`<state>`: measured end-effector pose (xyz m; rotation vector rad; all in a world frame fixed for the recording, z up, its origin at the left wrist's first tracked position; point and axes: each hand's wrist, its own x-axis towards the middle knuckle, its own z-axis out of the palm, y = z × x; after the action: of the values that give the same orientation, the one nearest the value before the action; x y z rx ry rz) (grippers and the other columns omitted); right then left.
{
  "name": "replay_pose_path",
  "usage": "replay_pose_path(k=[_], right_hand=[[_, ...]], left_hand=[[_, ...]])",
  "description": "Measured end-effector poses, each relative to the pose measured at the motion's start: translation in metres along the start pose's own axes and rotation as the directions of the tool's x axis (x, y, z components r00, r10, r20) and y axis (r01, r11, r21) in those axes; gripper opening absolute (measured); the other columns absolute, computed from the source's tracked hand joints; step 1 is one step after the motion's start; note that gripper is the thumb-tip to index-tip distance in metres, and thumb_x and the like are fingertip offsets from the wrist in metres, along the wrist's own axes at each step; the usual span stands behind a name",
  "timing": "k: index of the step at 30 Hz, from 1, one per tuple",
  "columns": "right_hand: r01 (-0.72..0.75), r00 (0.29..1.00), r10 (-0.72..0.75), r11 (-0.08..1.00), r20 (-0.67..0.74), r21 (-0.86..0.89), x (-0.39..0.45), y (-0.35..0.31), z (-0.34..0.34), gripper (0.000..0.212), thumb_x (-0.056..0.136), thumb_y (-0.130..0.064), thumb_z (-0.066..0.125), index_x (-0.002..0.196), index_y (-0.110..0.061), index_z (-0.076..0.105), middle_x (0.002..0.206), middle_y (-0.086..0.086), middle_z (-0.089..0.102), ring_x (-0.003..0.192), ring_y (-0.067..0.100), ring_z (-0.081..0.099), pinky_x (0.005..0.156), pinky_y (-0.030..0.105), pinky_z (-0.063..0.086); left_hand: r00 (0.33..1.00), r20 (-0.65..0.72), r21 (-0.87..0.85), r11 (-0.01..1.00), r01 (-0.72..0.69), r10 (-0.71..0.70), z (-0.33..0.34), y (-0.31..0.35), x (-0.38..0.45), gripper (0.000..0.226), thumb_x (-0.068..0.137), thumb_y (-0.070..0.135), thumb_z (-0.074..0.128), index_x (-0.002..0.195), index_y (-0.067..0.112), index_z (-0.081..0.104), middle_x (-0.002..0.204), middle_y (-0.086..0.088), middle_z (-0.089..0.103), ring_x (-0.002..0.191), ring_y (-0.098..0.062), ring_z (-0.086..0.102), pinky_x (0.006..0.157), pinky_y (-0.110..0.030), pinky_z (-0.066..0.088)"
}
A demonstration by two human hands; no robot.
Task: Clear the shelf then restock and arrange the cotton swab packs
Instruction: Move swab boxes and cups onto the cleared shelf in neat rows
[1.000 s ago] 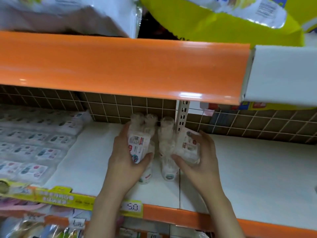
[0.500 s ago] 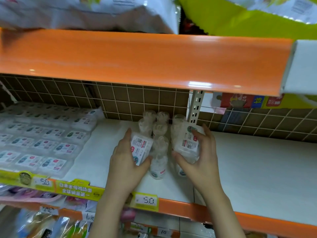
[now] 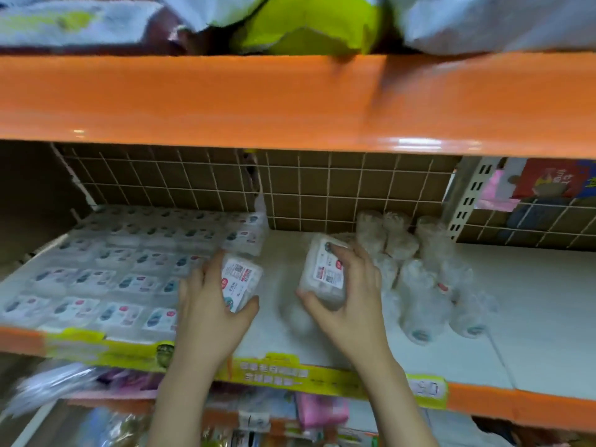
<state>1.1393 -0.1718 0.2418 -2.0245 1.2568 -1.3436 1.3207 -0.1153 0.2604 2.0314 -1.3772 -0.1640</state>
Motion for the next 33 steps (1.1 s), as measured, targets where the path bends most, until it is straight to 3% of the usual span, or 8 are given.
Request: replay_pose_path(k=[2, 8, 13, 15, 19, 24, 28, 33], right_hand=[[-0.028, 1.000, 0.029, 0.999, 0.013, -0.026, -0.004, -0.010, 0.019, 0.063, 0.069, -0.057, 0.061, 0.125, -0.035, 0.041, 0.137, 0.006, 0.042, 0.130, 0.021, 0.034, 0.105, 0.033, 0.027], [-0.090, 0.995, 0.090, 0.996, 0.033, -0.007, -0.010, -0.025, 0.045, 0.061, 0.068, -0.051, 0.062, 0.122, -0.033, 0.039, 0.144, -0.002, 0.032, 0.136, 0.009, 0.022, 0.102, 0.003, 0.013], [-0.129, 0.991, 0.127, 0.989, 0.034, 0.072, -0.006, -0.023, 0.047, 0.068, 0.061, -0.036, 0.068, 0.115, -0.048, 0.029, 0.138, -0.009, 0.030, 0.130, 0.019, 0.038, 0.104, 0.041, 0.039], [-0.145, 0.989, 0.142, 0.986, 0.040, 0.083, -0.004, -0.022, 0.047, 0.069, 0.058, -0.036, 0.065, 0.111, -0.055, 0.025, 0.136, -0.007, 0.031, 0.124, 0.021, 0.043, 0.097, 0.045, 0.043], [-0.110, 0.992, 0.106, 0.992, 0.067, 0.056, 0.001, -0.017, 0.050, 0.070, 0.059, -0.028, 0.065, 0.118, -0.039, 0.029, 0.136, -0.002, 0.031, 0.120, 0.024, 0.043, 0.095, 0.046, 0.044], [-0.060, 0.991, 0.058, 0.998, 0.123, 0.017, 0.009, -0.008, 0.053, 0.072, 0.064, -0.021, 0.060, 0.132, -0.026, 0.037, 0.130, -0.003, 0.044, 0.112, 0.019, 0.048, 0.093, 0.035, 0.043], [-0.075, 0.979, 0.062, 0.995, 0.195, 0.061, 0.011, -0.009, 0.069, 0.074, 0.067, -0.023, 0.061, 0.137, -0.023, 0.034, 0.139, -0.004, 0.030, 0.119, 0.008, 0.042, 0.096, 0.018, 0.040], [-0.103, 0.982, 0.089, 0.992, 0.166, 0.075, 0.020, -0.029, 0.105, 0.069, 0.062, -0.035, 0.060, 0.127, -0.022, 0.041, 0.119, -0.007, 0.034, 0.106, 0.003, 0.046, 0.092, 0.012, 0.039]], left_hand=[[1.000, 0.007, 0.011, 1.000, -0.018, 0.018, -0.008, -0.020, 0.006, 0.082, 0.070, 0.022, 0.075, 0.142, 0.019, 0.035, 0.126, -0.014, 0.048, 0.113, -0.033, 0.037, 0.094, -0.041, 0.032], [0.994, 0.089, 0.012, 0.998, -0.069, 0.068, -0.013, -0.053, 0.016, 0.077, 0.069, 0.024, 0.072, 0.139, 0.025, 0.039, 0.123, -0.003, 0.056, 0.112, -0.029, 0.040, 0.091, -0.041, 0.036], [0.985, 0.151, -0.049, 0.996, -0.073, 0.079, -0.007, -0.058, 0.022, 0.073, 0.058, 0.046, 0.053, 0.130, 0.035, 0.043, 0.110, 0.005, 0.061, 0.101, -0.027, 0.055, 0.084, -0.046, 0.047], [0.982, 0.160, -0.052, 0.995, -0.091, 0.098, -0.002, -0.059, 0.026, 0.072, 0.058, 0.046, 0.052, 0.129, 0.037, 0.043, 0.105, 0.007, 0.062, 0.095, -0.025, 0.058, 0.080, -0.045, 0.049], [0.987, 0.121, -0.023, 0.994, -0.103, 0.105, -0.002, -0.058, 0.031, 0.073, 0.057, 0.048, 0.046, 0.127, 0.029, 0.048, 0.110, 0.001, 0.061, 0.100, -0.028, 0.055, 0.083, -0.046, 0.047], [0.984, 0.102, 0.019, 0.989, -0.146, 0.143, 0.001, -0.060, 0.035, 0.078, 0.057, 0.046, 0.043, 0.131, 0.021, 0.048, 0.117, -0.004, 0.059, 0.105, -0.031, 0.052, 0.092, -0.044, 0.040], [0.983, 0.099, -0.005, 0.988, -0.154, 0.153, -0.003, -0.069, 0.039, 0.074, 0.061, 0.034, 0.053, 0.133, 0.017, 0.048, 0.120, -0.006, 0.057, 0.108, -0.034, 0.049, 0.090, -0.043, 0.042], [0.977, 0.115, -0.038, 0.984, -0.177, 0.180, -0.020, -0.105, 0.061, 0.069, 0.062, 0.026, 0.057, 0.131, 0.018, 0.049, 0.117, -0.007, 0.051, 0.105, -0.032, 0.048, 0.083, -0.040, 0.043]])
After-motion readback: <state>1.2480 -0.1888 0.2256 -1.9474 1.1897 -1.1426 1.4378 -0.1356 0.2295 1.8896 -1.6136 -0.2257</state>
